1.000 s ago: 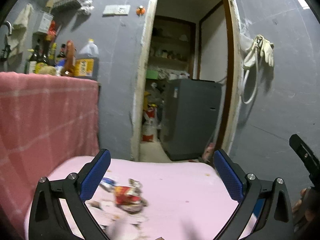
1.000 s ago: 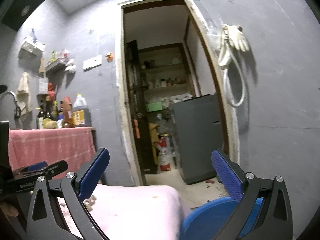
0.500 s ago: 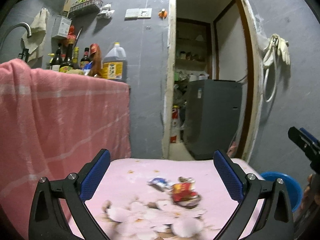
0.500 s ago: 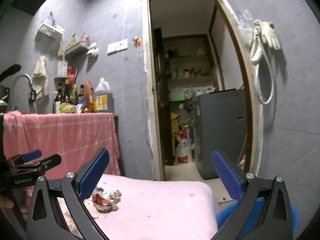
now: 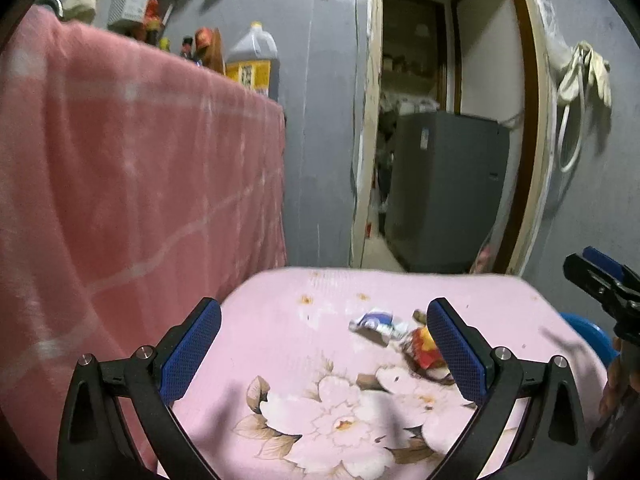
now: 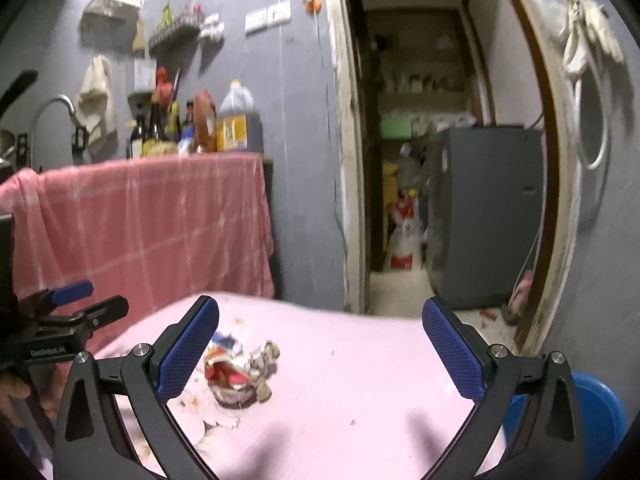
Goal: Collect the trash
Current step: 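Move both open tools back over the remaining trash on the stool, then grasp the small white-blue wrapper with left tool while right tool grasps a tan nut shell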
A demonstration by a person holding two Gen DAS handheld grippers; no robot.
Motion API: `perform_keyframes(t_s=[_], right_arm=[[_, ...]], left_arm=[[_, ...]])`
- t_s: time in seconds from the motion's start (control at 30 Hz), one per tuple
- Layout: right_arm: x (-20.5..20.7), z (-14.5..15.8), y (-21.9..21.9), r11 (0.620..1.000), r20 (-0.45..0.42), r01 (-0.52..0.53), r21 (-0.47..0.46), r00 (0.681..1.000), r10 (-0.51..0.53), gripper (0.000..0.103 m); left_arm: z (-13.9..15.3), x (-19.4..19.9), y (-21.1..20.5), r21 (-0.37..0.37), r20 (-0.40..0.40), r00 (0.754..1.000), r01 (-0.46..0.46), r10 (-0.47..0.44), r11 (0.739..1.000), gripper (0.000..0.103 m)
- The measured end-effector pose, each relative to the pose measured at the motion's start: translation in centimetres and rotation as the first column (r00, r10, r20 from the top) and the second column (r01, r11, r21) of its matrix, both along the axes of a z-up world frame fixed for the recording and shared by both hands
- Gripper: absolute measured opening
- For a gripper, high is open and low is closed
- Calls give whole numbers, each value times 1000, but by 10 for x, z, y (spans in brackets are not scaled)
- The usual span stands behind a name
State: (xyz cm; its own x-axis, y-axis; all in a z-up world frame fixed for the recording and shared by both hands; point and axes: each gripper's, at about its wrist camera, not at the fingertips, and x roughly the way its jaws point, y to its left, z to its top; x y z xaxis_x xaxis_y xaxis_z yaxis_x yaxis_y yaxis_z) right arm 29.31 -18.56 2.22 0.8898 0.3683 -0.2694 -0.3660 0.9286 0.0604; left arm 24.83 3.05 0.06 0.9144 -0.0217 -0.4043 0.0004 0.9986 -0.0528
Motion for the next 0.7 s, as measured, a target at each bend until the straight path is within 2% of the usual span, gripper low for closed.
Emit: perform_keyframes(t_s=[0.1, 0.2, 0.37, 0.47, 0.57, 0.63, 0.7], right_arm=[[15, -11, 4, 999, -93, -22, -26, 996, 19, 86], [31, -22, 5, 998, -200, -65, -23, 978, 59, 79], [44, -32, 9, 994, -295, -106, -25, 951, 94, 65], [51, -37, 16, 990, -341, -134, -52, 934, 109, 53], [54, -43, 25, 981, -376, -169, -94, 918, 122, 49], [55, -46, 31, 976, -391, -186, -117, 912, 127, 46], [56, -50, 36, 971, -407, -199, -136, 904, 128, 42]], left_arm=[[-8, 15, 1, -1, -66, 998, 23, -23, 1000, 100], [-14, 32, 1, -22, -134, 989, 57, -59, 998, 100], [-18, 55, 3, -58, -195, 977, 78, -88, 995, 99], [-17, 65, 2, -74, -222, 969, 94, -108, 993, 95], [-19, 74, 0, -89, -259, 956, 115, -134, 989, 86], [-22, 83, -1, -109, -296, 942, 132, -159, 985, 76], [-24, 89, -2, -132, -326, 927, 149, -185, 980, 70]])
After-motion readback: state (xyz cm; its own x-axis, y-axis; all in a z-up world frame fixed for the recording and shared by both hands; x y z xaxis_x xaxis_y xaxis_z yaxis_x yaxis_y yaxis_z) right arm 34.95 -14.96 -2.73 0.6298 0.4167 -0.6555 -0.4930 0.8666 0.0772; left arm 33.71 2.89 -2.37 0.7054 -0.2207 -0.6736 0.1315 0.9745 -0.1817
